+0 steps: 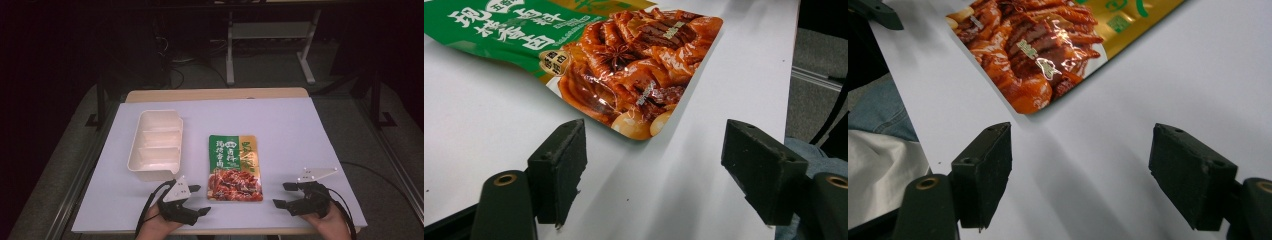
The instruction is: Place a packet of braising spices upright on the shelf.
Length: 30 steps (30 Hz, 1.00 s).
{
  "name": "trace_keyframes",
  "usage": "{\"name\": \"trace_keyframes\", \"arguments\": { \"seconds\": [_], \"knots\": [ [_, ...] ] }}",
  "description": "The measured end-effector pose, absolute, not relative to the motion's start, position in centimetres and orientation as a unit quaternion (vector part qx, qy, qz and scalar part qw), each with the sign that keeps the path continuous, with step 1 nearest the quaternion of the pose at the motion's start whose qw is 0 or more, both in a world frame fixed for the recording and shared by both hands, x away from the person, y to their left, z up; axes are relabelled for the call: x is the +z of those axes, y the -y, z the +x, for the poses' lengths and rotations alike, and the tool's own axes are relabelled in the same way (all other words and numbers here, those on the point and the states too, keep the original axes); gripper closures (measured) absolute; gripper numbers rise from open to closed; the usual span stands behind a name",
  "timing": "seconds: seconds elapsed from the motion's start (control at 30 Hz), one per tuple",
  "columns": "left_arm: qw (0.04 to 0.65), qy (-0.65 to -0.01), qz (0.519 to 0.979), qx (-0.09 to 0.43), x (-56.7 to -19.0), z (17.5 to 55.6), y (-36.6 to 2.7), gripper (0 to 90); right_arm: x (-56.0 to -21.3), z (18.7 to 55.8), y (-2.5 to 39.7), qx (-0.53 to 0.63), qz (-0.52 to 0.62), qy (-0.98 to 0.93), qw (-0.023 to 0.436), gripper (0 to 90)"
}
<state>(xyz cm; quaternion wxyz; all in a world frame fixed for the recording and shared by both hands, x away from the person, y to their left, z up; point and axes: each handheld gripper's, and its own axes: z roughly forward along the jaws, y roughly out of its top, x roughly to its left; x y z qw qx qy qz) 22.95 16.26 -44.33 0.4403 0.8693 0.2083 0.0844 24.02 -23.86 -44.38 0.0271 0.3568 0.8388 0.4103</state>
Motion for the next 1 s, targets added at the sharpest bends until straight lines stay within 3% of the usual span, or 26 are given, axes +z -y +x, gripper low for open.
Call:
{"name": "trace_keyframes", "arguments": {
  "seconds": [0.6,0.83,1.0],
  "knots": [
    [0.441,-0.212,0.867,0.087,-43.2,24.2,-15.8,35.7,-44.1,23.9,24.0,0.42,0.358,-0.833,0.042,24.4],
    [0.43,-0.207,0.875,0.079,-43.3,25.1,-14.5,45.4,-44.0,23.8,24.2,0.427,0.36,-0.828,0.044,24.4],
    [0.409,-0.196,0.888,0.076,-43.5,25.8,-12.8,59.5,-44.1,23.9,24.0,0.419,0.359,-0.833,0.047,24.4]
  ]
}}
